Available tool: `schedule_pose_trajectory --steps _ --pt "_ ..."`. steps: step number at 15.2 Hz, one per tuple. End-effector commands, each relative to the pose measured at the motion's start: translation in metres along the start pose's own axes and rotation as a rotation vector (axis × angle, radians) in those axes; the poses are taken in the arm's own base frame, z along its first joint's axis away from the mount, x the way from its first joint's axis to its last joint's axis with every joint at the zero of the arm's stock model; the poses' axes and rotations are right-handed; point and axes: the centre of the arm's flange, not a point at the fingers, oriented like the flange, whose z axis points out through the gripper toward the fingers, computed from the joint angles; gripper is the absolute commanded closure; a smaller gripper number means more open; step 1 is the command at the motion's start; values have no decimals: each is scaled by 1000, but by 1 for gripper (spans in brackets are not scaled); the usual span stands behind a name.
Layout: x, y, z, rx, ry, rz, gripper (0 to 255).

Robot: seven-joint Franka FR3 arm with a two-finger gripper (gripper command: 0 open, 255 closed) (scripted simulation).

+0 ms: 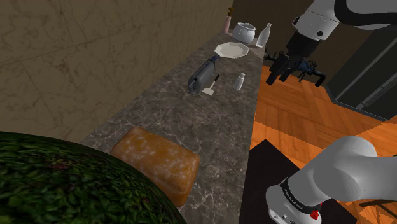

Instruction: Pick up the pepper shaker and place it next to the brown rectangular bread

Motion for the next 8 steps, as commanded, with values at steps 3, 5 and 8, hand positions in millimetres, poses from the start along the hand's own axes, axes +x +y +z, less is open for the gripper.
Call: schedule_pose_trajectory --steps 3,5,8 --pt "15 17 12 -7 6 -10 0" --pt "30 33 23 -15 13 -20 0" --pt "53 58 40 -26 22 -35 0"
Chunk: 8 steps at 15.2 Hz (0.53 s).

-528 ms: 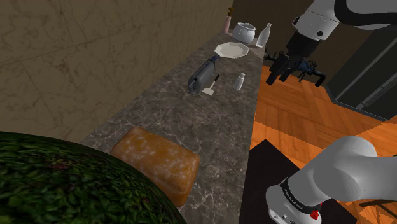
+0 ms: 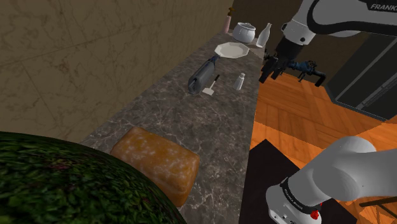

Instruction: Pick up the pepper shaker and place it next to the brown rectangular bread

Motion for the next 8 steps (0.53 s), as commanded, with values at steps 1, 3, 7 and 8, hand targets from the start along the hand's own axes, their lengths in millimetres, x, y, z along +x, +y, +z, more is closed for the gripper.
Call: schedule_pose_trajectory --steps 1,3,7,8 --pt "12 15 13 -8 8 -11 0" --pt "27 32 24 -15 14 -21 0" --pt "58 65 47 -30 27 -41 0" --pt "65 73 52 -34 30 -46 0"
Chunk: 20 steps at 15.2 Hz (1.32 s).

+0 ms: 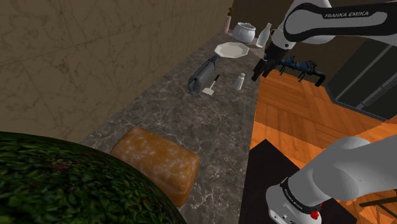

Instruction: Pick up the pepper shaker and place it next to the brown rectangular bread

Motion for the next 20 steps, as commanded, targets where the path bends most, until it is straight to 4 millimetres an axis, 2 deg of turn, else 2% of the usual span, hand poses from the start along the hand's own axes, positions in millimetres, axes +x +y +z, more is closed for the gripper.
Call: schedule_pose_trajectory --steps 1,20 --pt "14 18 13 -9 7 -11 0" --pt "162 168 111 -77 66 -104 0"
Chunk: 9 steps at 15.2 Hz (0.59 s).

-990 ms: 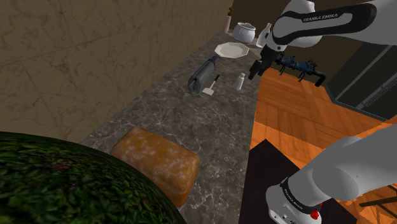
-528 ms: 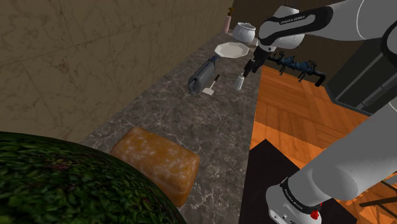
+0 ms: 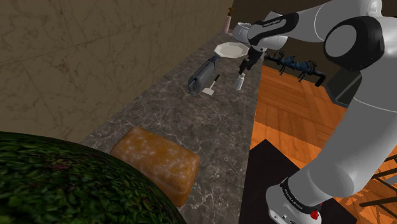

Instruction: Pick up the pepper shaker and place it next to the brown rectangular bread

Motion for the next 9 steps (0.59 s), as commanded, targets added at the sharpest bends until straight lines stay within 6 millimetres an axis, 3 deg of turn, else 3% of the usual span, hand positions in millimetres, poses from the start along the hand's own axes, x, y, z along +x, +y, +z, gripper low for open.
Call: schedule_pose_trajectory --steps 1,9 --pt "6 6 8 -3 3 -5 0" --pt "6 6 43 -3 3 -5 0"
